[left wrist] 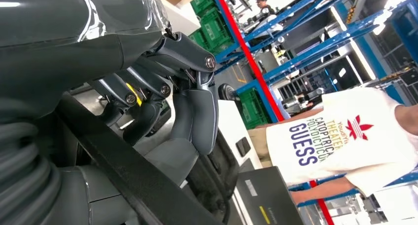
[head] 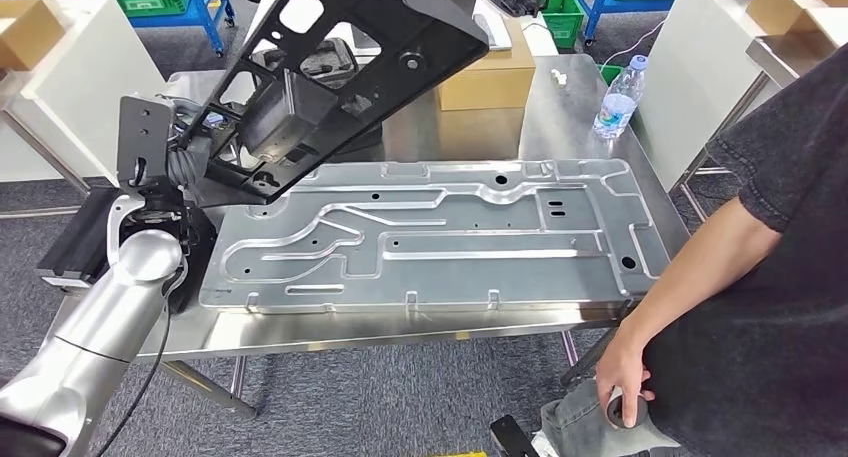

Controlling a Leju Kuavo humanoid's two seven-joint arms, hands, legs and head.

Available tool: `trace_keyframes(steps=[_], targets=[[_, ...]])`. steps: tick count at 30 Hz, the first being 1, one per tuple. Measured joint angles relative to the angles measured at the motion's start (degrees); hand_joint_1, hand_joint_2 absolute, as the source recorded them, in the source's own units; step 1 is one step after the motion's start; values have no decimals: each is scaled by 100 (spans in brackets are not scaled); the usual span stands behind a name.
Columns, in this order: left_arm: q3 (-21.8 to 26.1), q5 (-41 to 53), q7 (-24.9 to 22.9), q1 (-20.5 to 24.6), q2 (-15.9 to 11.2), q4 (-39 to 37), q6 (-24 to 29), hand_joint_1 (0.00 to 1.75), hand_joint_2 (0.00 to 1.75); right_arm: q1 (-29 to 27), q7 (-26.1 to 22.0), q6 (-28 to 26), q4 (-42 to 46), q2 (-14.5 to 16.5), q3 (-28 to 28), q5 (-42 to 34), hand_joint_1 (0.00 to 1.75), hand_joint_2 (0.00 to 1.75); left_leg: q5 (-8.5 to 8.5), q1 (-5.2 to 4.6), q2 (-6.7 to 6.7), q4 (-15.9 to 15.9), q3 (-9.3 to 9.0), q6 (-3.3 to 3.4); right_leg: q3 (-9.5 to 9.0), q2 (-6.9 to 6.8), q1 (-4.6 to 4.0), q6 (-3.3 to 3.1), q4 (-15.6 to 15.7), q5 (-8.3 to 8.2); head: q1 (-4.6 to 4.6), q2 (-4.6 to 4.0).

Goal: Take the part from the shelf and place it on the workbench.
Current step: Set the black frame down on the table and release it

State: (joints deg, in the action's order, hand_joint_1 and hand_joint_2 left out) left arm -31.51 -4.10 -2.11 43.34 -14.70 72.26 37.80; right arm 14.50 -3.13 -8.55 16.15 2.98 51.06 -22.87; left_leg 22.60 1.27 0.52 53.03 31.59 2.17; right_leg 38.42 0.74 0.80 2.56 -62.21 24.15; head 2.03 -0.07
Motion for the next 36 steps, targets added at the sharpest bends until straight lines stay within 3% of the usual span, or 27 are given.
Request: trace_keyframes(steps=[2, 3, 6, 7, 8, 10, 11, 12, 13, 14, 16, 17, 18, 21, 23, 26, 27, 28, 29, 31, 33, 36], targets=[[-5, 5, -6, 13, -2, -9, 9, 175, 175, 3, 1, 0, 0, 2, 0, 4, 0, 0, 62, -4, 8, 1, -55, -75, -322, -10, -12, -15, 694, -259, 2, 0], [-8, 6, -7, 15, -3, -11, 13, 175, 175, 4, 1, 0, 0, 2, 0, 7, 0, 0, 80, -8, 10, -9, -66, -107, -388, -13, -27, -36, 831, -265, 5, 0], [-15, 10, -8, 8, -7, -14, 15, 175, 175, 4, 0, -2, 0, -2, -2, 10, 0, 0, 139, 8, 4, -32, -89, -184, -455, -5, -49, -141, 903, -206, 17, 0], [-15, 13, -8, 10, -8, -14, 16, 175, 175, 5, -2, -4, 0, -4, -2, 11, 0, 0, 210, 12, -2, 95, -31, -194, -493, -4, -43, -179, 930, -193, 22, 0], [-14, 14, -8, 8, -9, -14, 18, 175, 175, 5, -3, -5, 0, -5, -3, 11, 0, 0, 325, 9, -6, 366, 106, -193, -540, -2, -37, -216, 959, -175, 30, 0], [-15, 15, -8, -31, -15, -21, 20, 175, 175, -2, -4, -7, 0, -4, -3, 14, 0, 0, 600, -12, -4, 1249, 608, -172, -625, -1, -39, -267, 978, -110, 43, 0], [-16, 15, -8, -73, -19, -26, 20, 175, 175, -12, -4, -7, 0, -3, -3, 15, 0, 0, 664, -22, -2, 1649, 882, -171, -675, 3, -41, -278, 984, -67, 46, 0], [-17, 16, -8, -116, -23, -31, 20, 175, 175, -22, -5, -7, 0, -3, -3, 16, 0, 0, 624, -25, -2, 1867, 1085, -180, -732, 9, -40, -280, 983, -15, 48, 0], [-18, 19, -8, -150, -27, -35, 19, 175, 175, -32, -6, -7, 0, -3, -3, 20, 0, 0, 456, -20, -5, 1829, 1171, -193, -802, 17, -39, -272, 982, 44, 49, 0], [-19, 22, -8, -165, -28, -37, 19, 175, 175, -39, -7, -8, 0, -3, -3, 24, 0, 0, 182, -9, -10, 1533, 1127, -210, -886, 26, -36, -256, 981, 107, 50, 0], [-18, 24, -7, -154, -30, -42, 21, 175, 175, -38, -8, -9, -1, -1, -3, 38, 0, 0, -379, -4, -16, 667, 833, -230, -1058, 41, -34, -196, 960, 260, 52, -1], [-17, 21, -7, -136, -31, -48, 23, 175, 175, -31, -7, -9, -1, 2, -4, 43, 0, 0, -495, -9, -15, 338, 691, -208, -1110, 46, -40, -156, 944, 329, 57, 0], [-17, 14, -10, -123, -32, -53, 24, 175, 175, -21, -7, -9, -1, 5, -4, 46, 0, 0, -515, -23, -10, 166, 604, -173, -1136, 50, -45, -120, 930, 380, 56, 1], [-16, 5, -22, -108, -35, -60, 28, 175, 175, -3, -7, -9, 0, 10, -5, 47, 0, 0, -368, -43, 11, 132, 547, -25, -1153, 44, -43, -30, 908, 476, 44, 2], [-14, 9, -15, -99, -35, -60, 33, 175, 175, 5, -5, -10, 0, 10, -5, 48, 0, 0, -314, -29, 16, 129, 504, 55, -980, 15, -33, 33, 540, 649, 37, 2], [-17, 12, -9, -134, -34, -60, 43, 175, 175, 1, 22, -11, -1, 10, -5, 62, 0, 0, -248, -42, 14, 126, 453, 121, -146, -11, -30, 90, -743, 1022, 21, 0], [-19, 13, -10, -164, -34, -60, 45, 175, 175, -8, 38, -11, -1, 10, -5, 76, 0, 0, -228, -51, 16, 126, 436, 128, 91, -12, -31, 93, -1003, 1024, 19, 0], [-20, 13, -8, -195, -33, -61, 43, 175, 175, -16, 58, -11, -1, 10, -5, 93, 0, 0, -207, -58, 18, 126, 411, 130, 209, -13, -35, 82, -1010, 893, 16, 0], [-20, 10, -2, -219, -33, -63, 38, 175, 175, -19, 78, -11, -2, 10, -5, 108, 0, 0, -187, -62, 22, 125, 381, 127, 199, -14, -46, 53, -771, 653, 14, 0], [-22, 2, 20, -241, -33, -66, 16, 175, 175, -19, 104, -11, -2, 5, -5, 129, 0, 0, -150, -70, 35, 122, 325, 110, -89, -13, -102, -58, 145, 75, 14, 0], [-25, -4, 43, -248, -34, -72, -17, 175, 175, -16, 112, -13, -1, -2, -5, 140, 0, 0, -113, -85, 49, 129, 301, 73, -331, -23, -152, -145, 755, -196, 15, 0], [-27, -4, 65, -250, -34, -87, -70, 44, 175, -18, 113, -13, -1, 0, -5, 161, 0, 0, -76, -97, 41, 145, 298, 63, -372, -29, -152, -117, 849, -213, 19, 0]])
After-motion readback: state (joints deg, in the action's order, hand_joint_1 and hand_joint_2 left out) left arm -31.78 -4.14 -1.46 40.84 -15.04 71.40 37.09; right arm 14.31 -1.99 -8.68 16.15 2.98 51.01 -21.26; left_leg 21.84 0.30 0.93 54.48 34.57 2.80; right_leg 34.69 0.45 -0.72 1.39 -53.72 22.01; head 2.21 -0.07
